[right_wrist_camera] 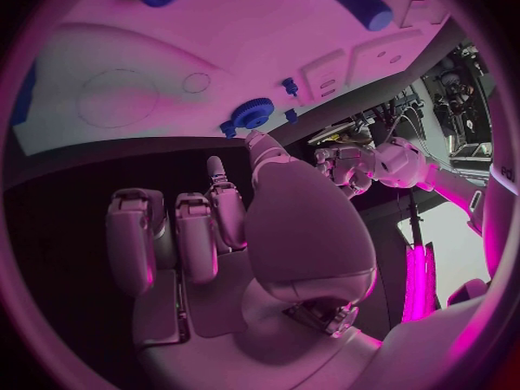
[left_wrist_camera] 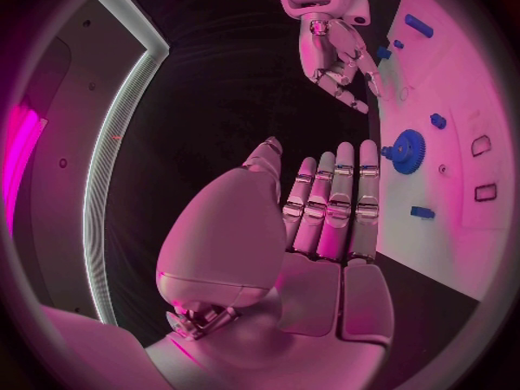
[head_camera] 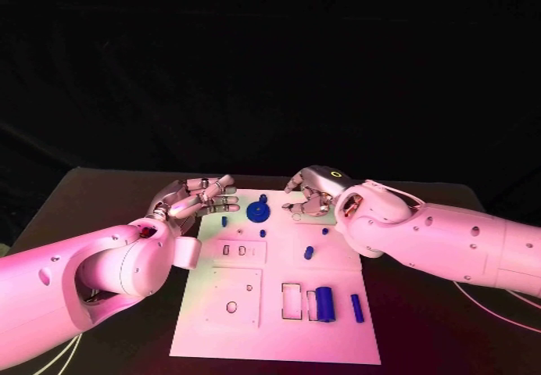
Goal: Assemble the parts on the task board
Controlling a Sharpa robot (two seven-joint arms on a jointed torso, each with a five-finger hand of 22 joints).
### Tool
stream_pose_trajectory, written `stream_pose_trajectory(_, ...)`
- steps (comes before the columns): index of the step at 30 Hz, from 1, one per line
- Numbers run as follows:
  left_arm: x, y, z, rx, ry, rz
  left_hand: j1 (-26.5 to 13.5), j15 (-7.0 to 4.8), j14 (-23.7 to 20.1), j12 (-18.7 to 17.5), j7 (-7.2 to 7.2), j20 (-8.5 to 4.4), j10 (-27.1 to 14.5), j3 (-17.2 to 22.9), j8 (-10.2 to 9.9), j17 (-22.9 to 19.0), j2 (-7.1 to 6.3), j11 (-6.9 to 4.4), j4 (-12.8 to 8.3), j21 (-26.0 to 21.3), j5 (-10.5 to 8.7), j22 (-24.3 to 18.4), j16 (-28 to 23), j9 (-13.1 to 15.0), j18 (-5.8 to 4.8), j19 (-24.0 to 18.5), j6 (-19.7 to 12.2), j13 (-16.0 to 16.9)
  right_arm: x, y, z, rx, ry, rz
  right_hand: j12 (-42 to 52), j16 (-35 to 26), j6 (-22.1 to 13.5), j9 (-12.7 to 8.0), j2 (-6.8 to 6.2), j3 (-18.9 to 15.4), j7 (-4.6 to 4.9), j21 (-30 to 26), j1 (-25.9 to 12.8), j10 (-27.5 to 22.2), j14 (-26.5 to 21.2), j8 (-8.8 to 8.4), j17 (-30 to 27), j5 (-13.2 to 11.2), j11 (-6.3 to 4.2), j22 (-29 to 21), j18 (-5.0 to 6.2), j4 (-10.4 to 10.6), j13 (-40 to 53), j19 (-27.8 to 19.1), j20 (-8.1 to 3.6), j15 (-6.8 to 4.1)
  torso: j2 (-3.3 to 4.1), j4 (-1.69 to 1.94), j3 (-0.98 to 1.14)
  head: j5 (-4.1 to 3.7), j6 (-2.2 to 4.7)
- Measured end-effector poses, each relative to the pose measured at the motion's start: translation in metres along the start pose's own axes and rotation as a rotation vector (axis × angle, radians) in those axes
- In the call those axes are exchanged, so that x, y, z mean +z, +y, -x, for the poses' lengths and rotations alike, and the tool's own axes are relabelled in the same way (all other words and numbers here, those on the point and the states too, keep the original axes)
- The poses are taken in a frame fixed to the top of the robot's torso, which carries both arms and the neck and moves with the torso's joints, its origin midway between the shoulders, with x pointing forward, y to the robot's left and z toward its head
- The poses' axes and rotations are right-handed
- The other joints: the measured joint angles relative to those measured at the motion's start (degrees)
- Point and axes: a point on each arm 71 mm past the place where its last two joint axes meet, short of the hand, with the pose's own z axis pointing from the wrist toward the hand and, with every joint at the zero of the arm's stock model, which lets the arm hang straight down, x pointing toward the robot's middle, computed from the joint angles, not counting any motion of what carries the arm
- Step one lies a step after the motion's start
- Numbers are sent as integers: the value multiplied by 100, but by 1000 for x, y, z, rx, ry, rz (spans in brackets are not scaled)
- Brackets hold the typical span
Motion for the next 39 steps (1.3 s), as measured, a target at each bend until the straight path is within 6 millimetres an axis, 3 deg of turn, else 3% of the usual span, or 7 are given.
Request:
stream_pose_trajectory(8,1,0,3,2,-6,0,0,0,0,0,0,0,0,0,0,0,0,0,0,0,0,2,0,0,0,0,0,0,-35,-55,21,101,5,-63,-22,0,63,12,-43,15,-21,-77,240,-21,0,-7,0,0,-20,0,0,-158,0,0,0,0,-28,-86,43,-34,40)
stream_pose_trajectory(16,2,0,4,2,-7,0,0,0,0,0,0,0,0,0,0,4,0,0,0,0,0,5,0,0,0,0,0,0,-58,-94,33,178,-8,-115,-72,0,63,12,-103,14,-21,-76,344,-63,0,-65,4,0,-18,-1,0,-238,-1,0,0,0,-38,-118,81,-89,30)
stream_pose_trajectory(24,2,1,4,2,-7,1,0,0,0,0,0,0,0,0,0,4,0,0,0,0,0,5,-23,0,0,0,0,0,-63,-108,29,206,6,-134,-139,-22,-13,4,-125,-40,40,-154,367,-131,0,-159,4,30,16,-1,0,-292,-1,0,0,0,-39,-121,79,-125,-9)
stream_pose_trajectory(39,3,1,7,4,-12,2,0,0,0,0,0,21,0,0,0,4,0,0,0,0,0,4,-23,0,0,-21,0,0,-62,-115,4,224,66,-144,-139,-22,-32,3,-148,-58,30,-154,389,-130,0,-161,3,66,16,-2,0,-275,-2,0,0,0,-43,-112,65,-125,-75)
